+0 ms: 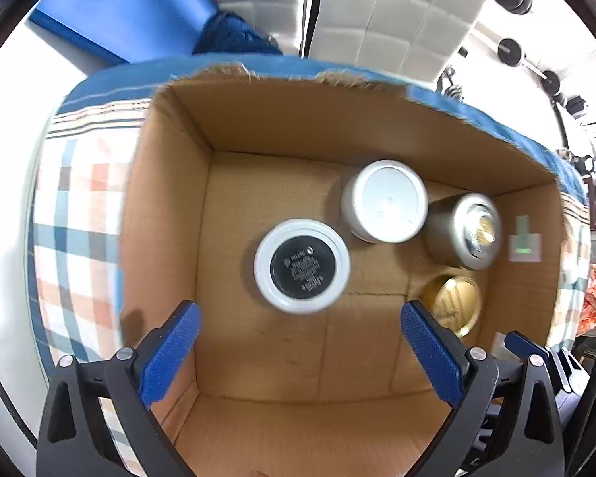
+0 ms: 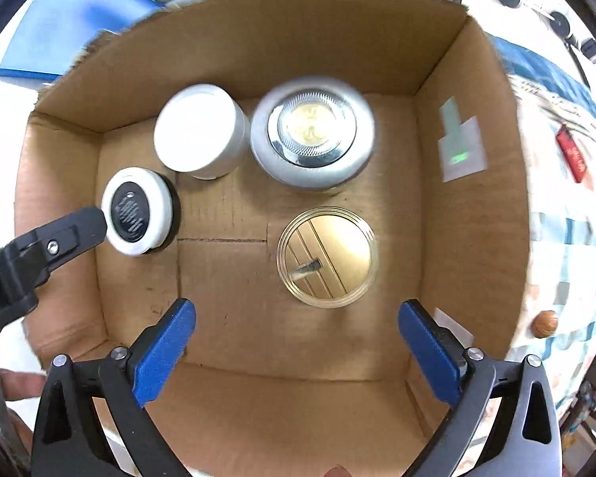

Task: Organize rigid objects
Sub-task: 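Open both tools to release the case and gold tin in the box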

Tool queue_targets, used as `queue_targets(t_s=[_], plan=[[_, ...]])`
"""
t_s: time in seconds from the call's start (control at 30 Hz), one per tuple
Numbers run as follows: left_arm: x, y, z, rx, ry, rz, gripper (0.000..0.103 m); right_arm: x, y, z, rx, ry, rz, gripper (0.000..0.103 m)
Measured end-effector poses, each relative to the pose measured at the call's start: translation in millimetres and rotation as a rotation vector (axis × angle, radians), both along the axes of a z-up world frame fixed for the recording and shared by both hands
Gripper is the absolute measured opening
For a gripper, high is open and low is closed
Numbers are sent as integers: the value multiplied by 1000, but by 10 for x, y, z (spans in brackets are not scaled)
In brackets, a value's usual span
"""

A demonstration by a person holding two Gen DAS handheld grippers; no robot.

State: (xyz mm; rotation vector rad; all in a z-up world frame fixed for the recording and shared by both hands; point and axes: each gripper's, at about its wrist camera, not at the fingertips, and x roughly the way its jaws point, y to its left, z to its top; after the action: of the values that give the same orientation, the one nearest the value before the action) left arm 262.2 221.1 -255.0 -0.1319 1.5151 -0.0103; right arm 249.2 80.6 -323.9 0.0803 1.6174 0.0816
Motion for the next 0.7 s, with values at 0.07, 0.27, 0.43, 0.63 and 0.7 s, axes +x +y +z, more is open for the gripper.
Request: queue_targets(t_s=[0.07, 0.27, 0.43, 0.63, 0.7], plan=[[-47, -27, 159, 3, -29, 5, 103, -107, -45, 140, -9, -26, 14, 103], [-367, -102, 615, 11, -114, 25, 103, -321, -256, 569, -28, -96, 45, 103], [-601, -259, 849, 49, -173, -3, 103, -548, -485, 920, -38, -160, 59, 103], [-868, -357, 1156, 67, -229, -17, 103, -845, -628, 1376, -18, -243, 71, 103], [-942, -375, 1256, 78, -249, -19, 103, -917, -653, 1504, -6, -264, 74, 103]])
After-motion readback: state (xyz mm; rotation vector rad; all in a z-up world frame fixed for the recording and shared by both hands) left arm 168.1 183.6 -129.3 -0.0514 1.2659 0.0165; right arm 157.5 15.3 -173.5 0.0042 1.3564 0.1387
